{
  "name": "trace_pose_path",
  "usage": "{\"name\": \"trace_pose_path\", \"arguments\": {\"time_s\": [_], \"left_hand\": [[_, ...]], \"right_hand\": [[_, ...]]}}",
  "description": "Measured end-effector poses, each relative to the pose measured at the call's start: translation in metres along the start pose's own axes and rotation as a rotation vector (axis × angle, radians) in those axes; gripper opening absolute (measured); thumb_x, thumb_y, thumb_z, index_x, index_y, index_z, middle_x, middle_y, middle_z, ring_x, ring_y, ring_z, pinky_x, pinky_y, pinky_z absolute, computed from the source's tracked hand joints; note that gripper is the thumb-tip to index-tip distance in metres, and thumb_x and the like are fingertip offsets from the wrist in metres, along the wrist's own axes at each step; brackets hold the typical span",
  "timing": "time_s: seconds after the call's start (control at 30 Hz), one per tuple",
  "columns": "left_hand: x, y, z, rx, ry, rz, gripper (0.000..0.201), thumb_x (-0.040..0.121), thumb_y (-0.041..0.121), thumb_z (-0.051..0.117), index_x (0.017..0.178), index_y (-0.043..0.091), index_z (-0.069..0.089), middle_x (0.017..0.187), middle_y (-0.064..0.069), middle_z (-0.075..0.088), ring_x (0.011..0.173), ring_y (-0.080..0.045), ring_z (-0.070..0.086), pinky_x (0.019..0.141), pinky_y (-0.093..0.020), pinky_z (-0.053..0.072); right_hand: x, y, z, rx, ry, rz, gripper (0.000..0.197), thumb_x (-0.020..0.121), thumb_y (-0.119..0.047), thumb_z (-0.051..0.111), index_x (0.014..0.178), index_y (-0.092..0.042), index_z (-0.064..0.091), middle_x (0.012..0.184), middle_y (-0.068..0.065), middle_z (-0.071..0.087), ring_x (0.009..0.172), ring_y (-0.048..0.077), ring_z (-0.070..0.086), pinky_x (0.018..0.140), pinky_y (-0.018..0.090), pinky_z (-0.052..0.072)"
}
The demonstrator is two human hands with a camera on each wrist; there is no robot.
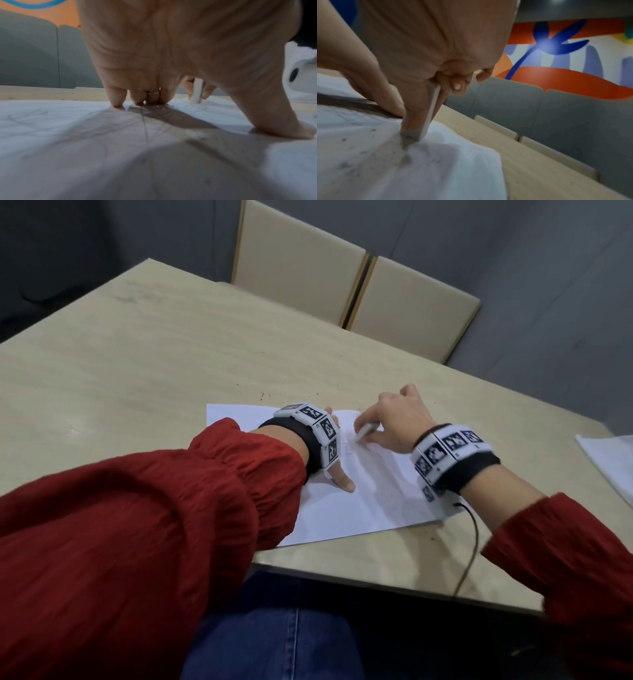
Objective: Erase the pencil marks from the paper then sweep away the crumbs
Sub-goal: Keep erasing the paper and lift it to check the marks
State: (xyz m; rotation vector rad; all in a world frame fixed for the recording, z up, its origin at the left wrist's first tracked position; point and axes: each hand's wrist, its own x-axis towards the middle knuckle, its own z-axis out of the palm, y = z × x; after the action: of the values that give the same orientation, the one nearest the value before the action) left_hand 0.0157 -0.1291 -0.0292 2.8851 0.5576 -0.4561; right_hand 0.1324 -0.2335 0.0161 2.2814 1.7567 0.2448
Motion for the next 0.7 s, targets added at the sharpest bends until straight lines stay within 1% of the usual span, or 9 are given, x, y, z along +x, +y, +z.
{"name": "trace_pose_path", "arguments": {"time_s": [0.07, 0.13, 0.17, 0.27, 0.3, 0.4, 0.47, 0.57, 0.7], "left_hand": [[-0.001, -0.001, 0.000, 0.009, 0.002, -0.007, 0.157, 0.006, 0.093, 0.046, 0.139, 0.010, 0.035, 0.148, -0.004, 0.030, 0.127, -0.032, 0.041, 0.101, -0.048, 0.042], [-0.001, -0.001, 0.000, 0.014, 0.001, 0.000, 0.156, 0.007, 0.094, 0.045, 0.139, 0.012, 0.034, 0.148, -0.004, 0.030, 0.127, -0.031, 0.041, 0.101, -0.048, 0.042], [-0.001, -0.001, 0.000, 0.016, 0.003, 0.004, 0.152, 0.011, 0.095, 0.048, 0.139, 0.013, 0.034, 0.146, -0.005, 0.032, 0.126, -0.031, 0.041, 0.101, -0.049, 0.042], [-0.001, -0.002, -0.001, 0.010, 0.002, 0.024, 0.134, 0.034, 0.091, 0.063, 0.138, 0.014, 0.033, 0.143, -0.008, 0.034, 0.127, -0.032, 0.039, 0.103, -0.050, 0.040], [0.000, -0.002, -0.001, 0.011, -0.001, 0.018, 0.136, 0.033, 0.092, 0.062, 0.139, 0.013, 0.032, 0.144, -0.008, 0.032, 0.129, -0.032, 0.037, 0.104, -0.050, 0.039], [0.000, -0.002, 0.002, 0.014, -0.006, -0.015, 0.156, 0.016, 0.096, 0.050, 0.144, 0.011, 0.026, 0.152, -0.005, 0.023, 0.135, -0.033, 0.031, 0.106, -0.051, 0.037], [0.000, -0.002, 0.002, 0.007, -0.011, -0.028, 0.160, 0.020, 0.096, 0.052, 0.149, 0.008, 0.017, 0.157, -0.007, 0.016, 0.139, -0.033, 0.027, 0.107, -0.051, 0.036], [-0.001, -0.001, 0.000, 0.009, -0.038, -0.043, 0.162, 0.030, 0.095, 0.056, 0.153, 0.008, -0.002, 0.162, -0.009, -0.004, 0.148, -0.032, 0.012, 0.113, -0.053, 0.029], [0.001, -0.004, 0.005, -0.013, -0.067, -0.048, 0.157, 0.040, 0.093, 0.060, 0.153, 0.012, -0.012, 0.161, -0.009, -0.015, 0.150, -0.029, -0.002, 0.118, -0.054, 0.018]], "right_hand": [[0.001, 0.001, -0.005, -0.058, -0.046, -0.050, 0.005, 0.081, -0.036, 0.069, 0.085, -0.037, 0.068, 0.060, -0.020, 0.044, 0.080, 0.009, 0.043, 0.076, 0.032, 0.017], [0.014, -0.003, -0.011, -0.043, -0.043, -0.041, 0.006, 0.082, -0.036, 0.069, 0.087, -0.038, 0.069, 0.063, -0.019, 0.046, 0.082, 0.010, 0.043, 0.077, 0.032, 0.018], [0.021, -0.007, -0.013, -0.021, -0.028, -0.028, 0.007, 0.083, -0.034, 0.068, 0.089, -0.037, 0.070, 0.066, -0.018, 0.049, 0.084, 0.010, 0.044, 0.077, 0.032, 0.018], [0.032, -0.012, -0.014, 0.016, -0.006, 0.011, 0.011, 0.083, -0.027, 0.065, 0.088, -0.035, 0.071, 0.075, -0.014, 0.057, 0.084, 0.011, 0.047, 0.078, 0.032, 0.017], [0.028, -0.011, -0.013, 0.026, -0.008, 0.024, 0.011, 0.083, -0.027, 0.065, 0.087, -0.034, 0.071, 0.075, -0.014, 0.060, 0.082, 0.011, 0.050, 0.078, 0.032, 0.018], [0.003, -0.003, -0.010, 0.068, -0.048, 0.023, 0.008, 0.080, -0.029, 0.068, 0.085, -0.034, 0.071, 0.072, -0.016, 0.063, 0.076, 0.011, 0.054, 0.079, 0.032, 0.021], [-0.013, 0.000, -0.011, 0.069, -0.113, -0.014, 0.006, 0.078, -0.034, 0.070, 0.084, -0.036, 0.068, 0.068, -0.018, 0.060, 0.069, 0.008, 0.051, 0.081, 0.030, 0.022], [-0.022, 0.000, -0.013, 0.112, -0.186, -0.035, 0.007, 0.078, -0.040, 0.069, 0.083, -0.040, 0.064, 0.063, -0.023, 0.053, 0.063, 0.001, 0.043, 0.082, 0.028, 0.023], [-0.010, -0.010, -0.004, 0.273, -0.014, 0.103, 0.012, 0.081, -0.034, 0.068, 0.093, -0.034, 0.068, 0.063, -0.023, 0.046, 0.072, 0.011, 0.047, 0.085, 0.033, 0.037]]}}
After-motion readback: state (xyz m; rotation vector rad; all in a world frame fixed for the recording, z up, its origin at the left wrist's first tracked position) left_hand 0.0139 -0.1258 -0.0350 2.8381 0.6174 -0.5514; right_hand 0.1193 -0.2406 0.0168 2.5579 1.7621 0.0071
